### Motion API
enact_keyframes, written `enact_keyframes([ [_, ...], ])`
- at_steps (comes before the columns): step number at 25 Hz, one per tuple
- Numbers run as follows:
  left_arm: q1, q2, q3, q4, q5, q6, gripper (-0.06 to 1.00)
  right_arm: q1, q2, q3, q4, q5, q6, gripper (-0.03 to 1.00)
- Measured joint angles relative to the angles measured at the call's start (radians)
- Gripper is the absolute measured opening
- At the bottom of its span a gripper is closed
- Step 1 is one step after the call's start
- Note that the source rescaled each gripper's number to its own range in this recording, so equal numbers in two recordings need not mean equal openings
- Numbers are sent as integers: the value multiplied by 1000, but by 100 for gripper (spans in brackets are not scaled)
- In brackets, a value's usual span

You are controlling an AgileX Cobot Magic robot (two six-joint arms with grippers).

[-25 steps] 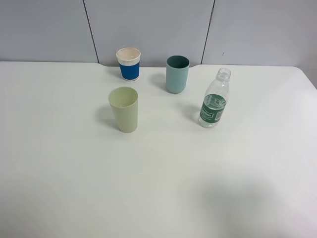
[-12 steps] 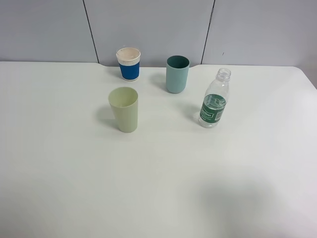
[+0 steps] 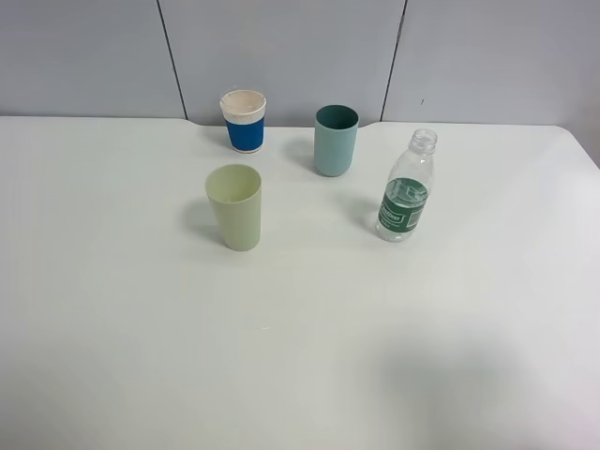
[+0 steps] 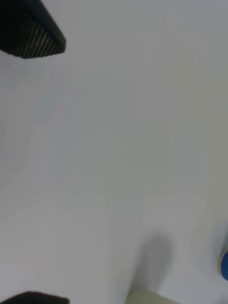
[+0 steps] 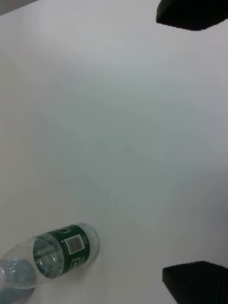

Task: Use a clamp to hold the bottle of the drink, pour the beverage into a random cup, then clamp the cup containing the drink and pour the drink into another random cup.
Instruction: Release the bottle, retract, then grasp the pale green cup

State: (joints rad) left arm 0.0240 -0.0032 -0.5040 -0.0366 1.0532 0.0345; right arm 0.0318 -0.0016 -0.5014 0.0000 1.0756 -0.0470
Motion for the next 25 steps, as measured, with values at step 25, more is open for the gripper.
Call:
enact_keyframes([
  [25, 0, 176, -23, -21, -58, 51, 100, 0, 0, 0, 0, 0, 0, 93],
])
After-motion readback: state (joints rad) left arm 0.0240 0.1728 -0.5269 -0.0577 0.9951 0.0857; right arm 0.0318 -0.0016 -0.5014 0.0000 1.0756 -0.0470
